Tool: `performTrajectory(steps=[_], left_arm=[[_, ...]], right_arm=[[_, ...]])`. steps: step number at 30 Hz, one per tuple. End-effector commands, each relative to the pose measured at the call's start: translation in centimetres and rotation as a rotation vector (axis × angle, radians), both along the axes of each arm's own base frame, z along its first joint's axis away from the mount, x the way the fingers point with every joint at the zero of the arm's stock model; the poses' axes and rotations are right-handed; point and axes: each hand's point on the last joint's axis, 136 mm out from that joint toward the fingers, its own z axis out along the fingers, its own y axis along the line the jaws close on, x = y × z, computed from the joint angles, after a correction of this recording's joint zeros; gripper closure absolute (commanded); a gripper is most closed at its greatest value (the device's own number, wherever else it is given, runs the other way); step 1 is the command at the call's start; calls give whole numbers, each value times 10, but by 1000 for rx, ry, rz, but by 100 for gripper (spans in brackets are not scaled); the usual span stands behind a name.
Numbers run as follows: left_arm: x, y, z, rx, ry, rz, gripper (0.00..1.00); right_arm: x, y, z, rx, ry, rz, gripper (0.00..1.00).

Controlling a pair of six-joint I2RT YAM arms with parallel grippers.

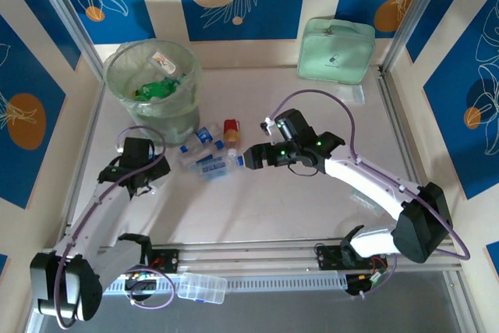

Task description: Put the plastic bottles in the bin

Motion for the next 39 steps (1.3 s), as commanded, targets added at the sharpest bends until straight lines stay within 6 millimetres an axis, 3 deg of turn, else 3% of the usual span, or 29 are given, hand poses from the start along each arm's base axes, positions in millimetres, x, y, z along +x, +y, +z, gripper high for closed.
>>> performTrajectory(steps=[1, 6, 12, 17, 27, 32, 39], left_arm=[[6, -5, -15, -9, 40, -54, 7], [9, 1, -30, 20, 129, -49, 6], [5, 14, -35, 98, 231, -42, 8], [7, 1, -42, 45, 249, -95, 12], [15, 3, -52, 80, 325, -136, 19], [19, 2, -60, 64, 350, -152, 26], [20, 4, -64, 58, 367, -153, 47]], right_arm=[[-8, 2, 12, 69, -8, 12, 14], [-17, 0, 29, 125, -28, 27, 14], [-18, -1, 56, 207, -62, 30, 14], [-23, 2, 65, 265, -5, 46, 15], [-23, 15, 100, 371, -40, 75, 17], [-20, 9, 117, 360, -116, 52, 18], [-18, 6, 122, 346, -133, 57, 20]])
